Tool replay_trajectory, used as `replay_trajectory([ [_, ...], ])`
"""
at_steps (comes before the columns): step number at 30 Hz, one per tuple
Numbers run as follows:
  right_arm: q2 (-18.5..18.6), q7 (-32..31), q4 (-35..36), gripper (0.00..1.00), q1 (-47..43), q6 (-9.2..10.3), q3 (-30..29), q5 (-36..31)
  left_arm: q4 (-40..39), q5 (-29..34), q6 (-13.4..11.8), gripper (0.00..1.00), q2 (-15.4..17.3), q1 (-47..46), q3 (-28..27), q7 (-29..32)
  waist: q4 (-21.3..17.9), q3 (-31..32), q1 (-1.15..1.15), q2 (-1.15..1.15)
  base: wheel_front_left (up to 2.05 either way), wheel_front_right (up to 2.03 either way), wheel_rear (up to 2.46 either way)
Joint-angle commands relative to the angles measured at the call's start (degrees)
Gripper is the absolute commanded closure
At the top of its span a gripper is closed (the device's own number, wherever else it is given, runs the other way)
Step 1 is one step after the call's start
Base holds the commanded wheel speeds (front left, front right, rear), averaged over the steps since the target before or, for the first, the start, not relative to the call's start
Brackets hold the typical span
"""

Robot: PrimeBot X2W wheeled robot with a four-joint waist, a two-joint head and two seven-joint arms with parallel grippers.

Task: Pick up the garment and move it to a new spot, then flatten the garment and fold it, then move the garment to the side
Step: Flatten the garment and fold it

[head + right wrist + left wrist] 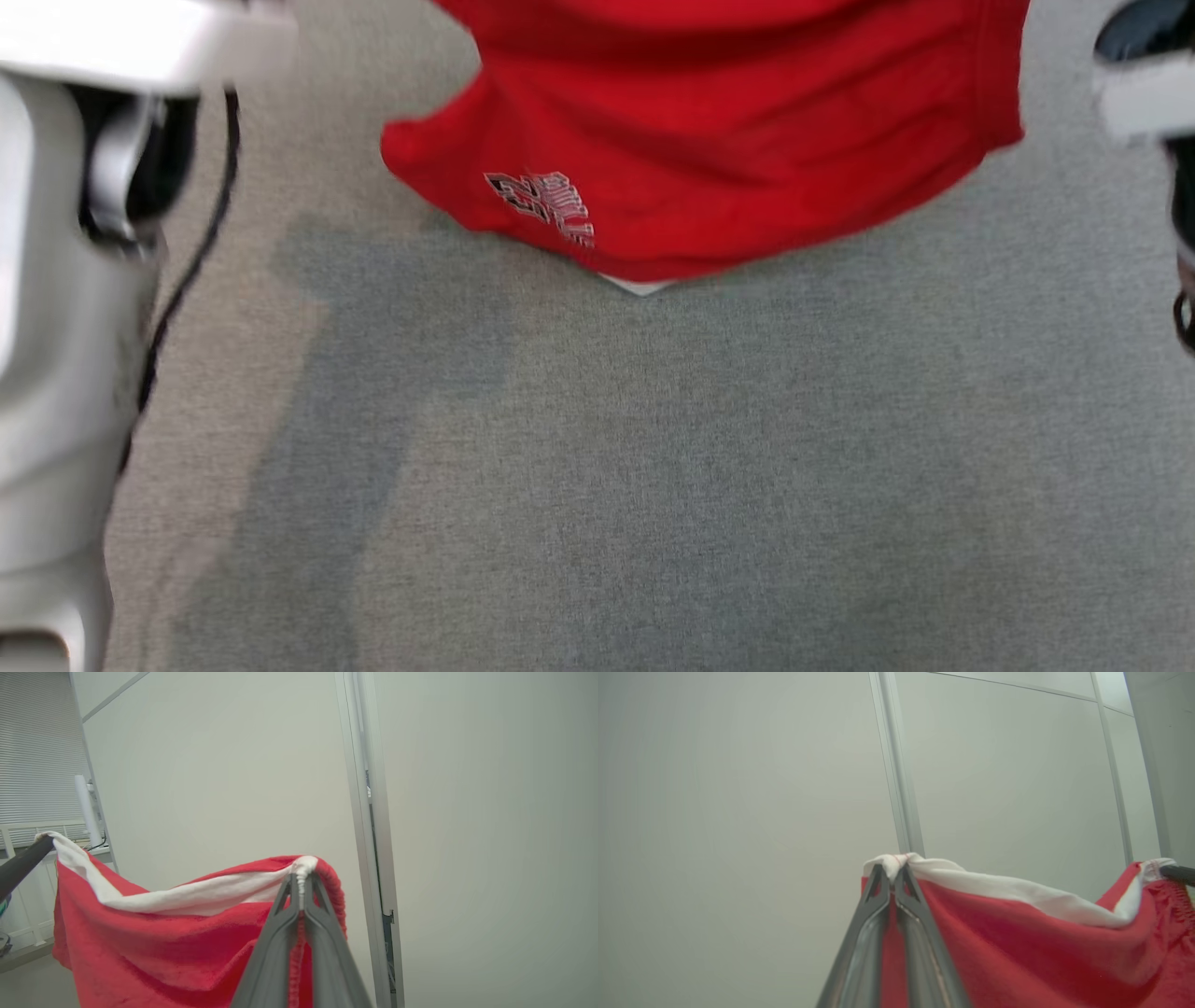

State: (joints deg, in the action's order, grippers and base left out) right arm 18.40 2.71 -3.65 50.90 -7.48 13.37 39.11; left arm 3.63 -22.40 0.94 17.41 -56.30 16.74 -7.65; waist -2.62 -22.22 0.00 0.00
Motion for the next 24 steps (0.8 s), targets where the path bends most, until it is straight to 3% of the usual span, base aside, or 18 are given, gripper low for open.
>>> replay_trajectory([
  [1, -0.3, 0.2, -1.6, 1.00, 3.1, -0.03, 0.3, 0.5, 1.9, -0.2, 0.9, 1.00, -0.1, -3.2, 0.2, -0.2, -0.8, -3.6, 0.00, 0.00, 0.00, 0.00, 0.00],
  [7, -3.7, 3.9, -14.9, 1.00, 17.2, -0.06, 1.3, -3.0, 14.8, 1.3, 3.6, 1.00, -1.7, -17.8, 1.5, -3.6, -1.4, -7.3, 0.00, 0.00, 0.00, 0.00, 0.00],
  [13, -8.3, 10.3, -28.8, 1.00, 27.8, -0.07, 1.6, -6.0, 28.1, 2.3, 5.1, 1.00, -4.2, -28.5, 2.7, -6.7, -1.5, -6.8, 0.00, 0.00, 0.00, 0.00, 0.00],
  [18, -11.2, 12.4, -36.9, 1.00, 31.7, -0.07, 1.3, -7.3, 36.8, 2.7, 5.7, 1.00, -6.6, -32.1, 3.7, -7.3, -1.0, -6.5, 0.00, 0.00, 0.00, 0.00, 0.00],
  [24, -12.6, 12.6, -42.7, 1.00, 28.6, -0.06, 4.8, -7.8, 45.5, 1.2, 6.2, 1.00, -8.6, -27.4, 3.9, -7.4, -0.5, -8.2, 0.00, 0.00, 0.00, 0.00, 0.00],
])
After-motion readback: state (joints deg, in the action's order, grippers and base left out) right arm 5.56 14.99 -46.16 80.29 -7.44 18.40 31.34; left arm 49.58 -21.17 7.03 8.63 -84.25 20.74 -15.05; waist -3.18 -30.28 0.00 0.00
